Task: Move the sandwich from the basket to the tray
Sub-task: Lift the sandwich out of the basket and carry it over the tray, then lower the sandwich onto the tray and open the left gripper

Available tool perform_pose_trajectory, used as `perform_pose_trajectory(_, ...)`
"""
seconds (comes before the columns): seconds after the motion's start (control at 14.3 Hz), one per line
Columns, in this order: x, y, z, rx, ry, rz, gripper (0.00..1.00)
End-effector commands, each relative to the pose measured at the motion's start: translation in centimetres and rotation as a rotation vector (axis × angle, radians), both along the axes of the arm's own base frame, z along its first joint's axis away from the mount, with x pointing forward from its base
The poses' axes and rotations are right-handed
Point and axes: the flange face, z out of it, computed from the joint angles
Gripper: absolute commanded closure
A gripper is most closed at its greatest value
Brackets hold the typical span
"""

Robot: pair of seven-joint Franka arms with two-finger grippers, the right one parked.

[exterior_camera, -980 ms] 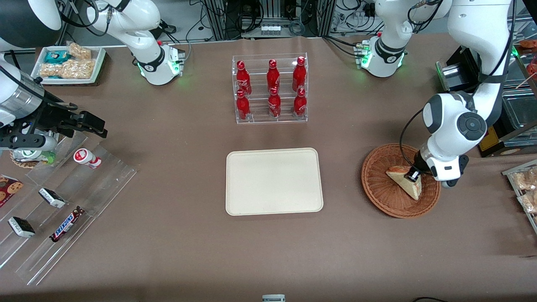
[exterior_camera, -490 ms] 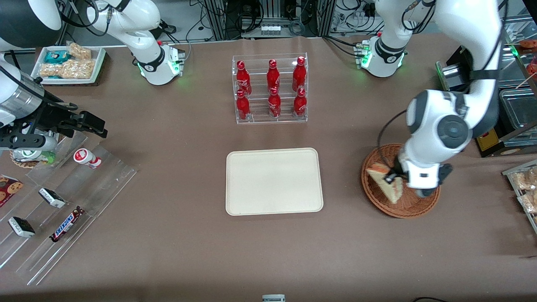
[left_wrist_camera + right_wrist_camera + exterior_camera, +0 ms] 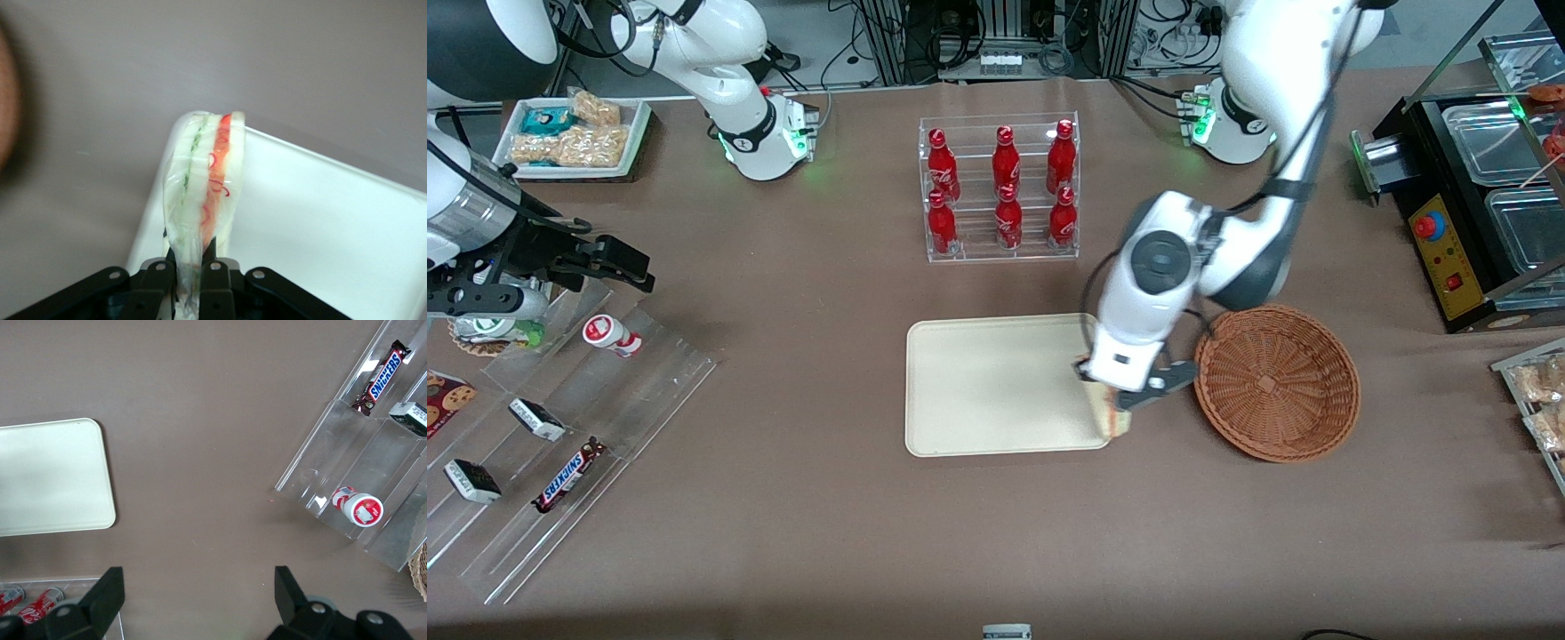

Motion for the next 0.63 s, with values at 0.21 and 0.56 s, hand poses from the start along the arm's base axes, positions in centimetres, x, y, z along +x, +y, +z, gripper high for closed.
perform_pose_trajectory(0.21,-4.0,-10.5,-3.8,-0.051,-0.094,-0.118,0.94)
perform_pose_trajectory(0.56,-5.0,-11.3,-5.5,-0.002,-0.104,-0.177,0.93)
